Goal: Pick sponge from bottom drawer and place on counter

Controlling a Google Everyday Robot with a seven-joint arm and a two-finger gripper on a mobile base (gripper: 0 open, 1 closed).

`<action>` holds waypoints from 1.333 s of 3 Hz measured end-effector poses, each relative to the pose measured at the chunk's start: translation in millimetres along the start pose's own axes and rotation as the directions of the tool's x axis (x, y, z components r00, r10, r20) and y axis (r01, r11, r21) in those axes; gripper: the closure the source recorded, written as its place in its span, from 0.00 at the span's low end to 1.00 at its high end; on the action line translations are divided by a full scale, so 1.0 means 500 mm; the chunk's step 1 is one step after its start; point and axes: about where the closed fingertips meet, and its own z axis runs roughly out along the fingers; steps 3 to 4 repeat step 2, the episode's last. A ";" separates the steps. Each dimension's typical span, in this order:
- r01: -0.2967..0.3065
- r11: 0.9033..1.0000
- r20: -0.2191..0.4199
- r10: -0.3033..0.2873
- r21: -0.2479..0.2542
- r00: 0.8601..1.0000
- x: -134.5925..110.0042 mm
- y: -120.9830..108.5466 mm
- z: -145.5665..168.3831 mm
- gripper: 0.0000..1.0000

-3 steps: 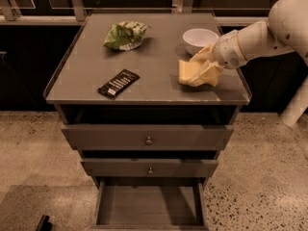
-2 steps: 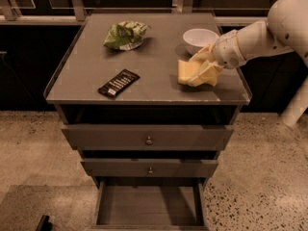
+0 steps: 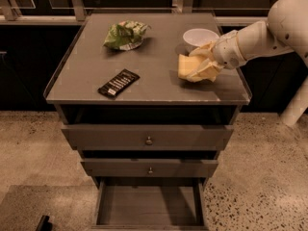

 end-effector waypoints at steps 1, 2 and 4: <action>0.000 1.000 0.000 0.000 0.000 1.000 0.000 0.000 0.000 0.00; 0.000 1.000 0.000 0.000 0.000 1.000 0.000 0.000 0.000 0.00; 0.000 1.000 0.000 0.000 0.000 1.000 0.000 0.000 0.000 0.00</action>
Offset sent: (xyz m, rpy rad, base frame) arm 0.0000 0.0000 0.0000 0.0000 0.0000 0.0000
